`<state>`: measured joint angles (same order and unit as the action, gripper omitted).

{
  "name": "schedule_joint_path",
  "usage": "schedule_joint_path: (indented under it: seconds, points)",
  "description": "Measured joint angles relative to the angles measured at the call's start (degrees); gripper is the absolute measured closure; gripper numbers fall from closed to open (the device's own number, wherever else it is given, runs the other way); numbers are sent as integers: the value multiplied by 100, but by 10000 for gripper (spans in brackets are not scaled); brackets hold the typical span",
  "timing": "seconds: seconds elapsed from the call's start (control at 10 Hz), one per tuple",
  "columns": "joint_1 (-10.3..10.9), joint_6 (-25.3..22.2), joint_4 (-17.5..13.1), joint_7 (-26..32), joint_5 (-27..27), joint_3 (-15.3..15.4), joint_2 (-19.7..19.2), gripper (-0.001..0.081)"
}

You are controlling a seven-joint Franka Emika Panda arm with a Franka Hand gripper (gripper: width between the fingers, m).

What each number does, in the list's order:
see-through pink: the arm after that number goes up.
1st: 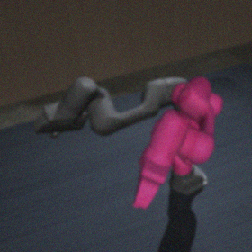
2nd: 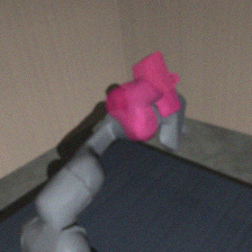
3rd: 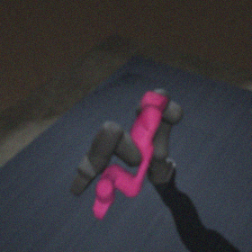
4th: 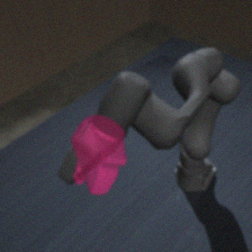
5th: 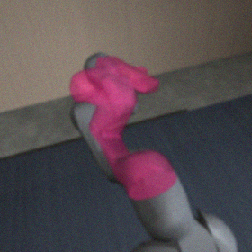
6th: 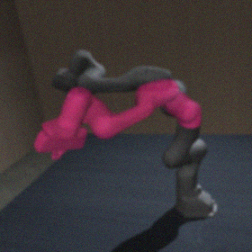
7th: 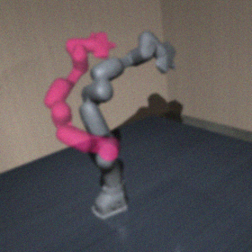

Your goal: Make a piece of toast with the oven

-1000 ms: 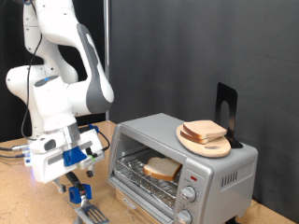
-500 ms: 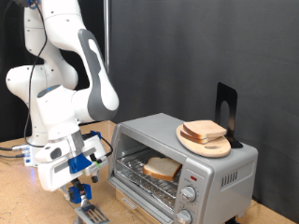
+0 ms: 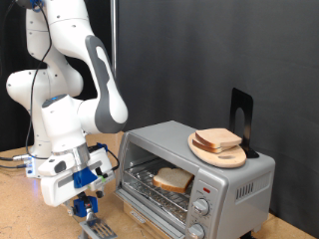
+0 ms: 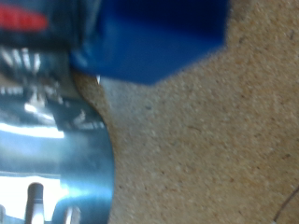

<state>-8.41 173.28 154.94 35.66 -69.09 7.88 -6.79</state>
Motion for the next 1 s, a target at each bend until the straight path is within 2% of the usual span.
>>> schedule_joint_path:
  seconds: [0.2,0.5,0.6,0.7,0.9,1.0]
  points:
    - [-3,163,-41,407,-608,124,-109,6]
    - [-12,143,-290,2223,-2570,209,-130,6]
    - [-11,120,-352,2629,-2958,203,-139,6]
    - [-11,106,-387,2803,-3141,199,-145,6]
    - [-11,102,-436,2888,-3261,199,-171,271]
    - [-11,104,-456,2888,-3261,199,-191,271]
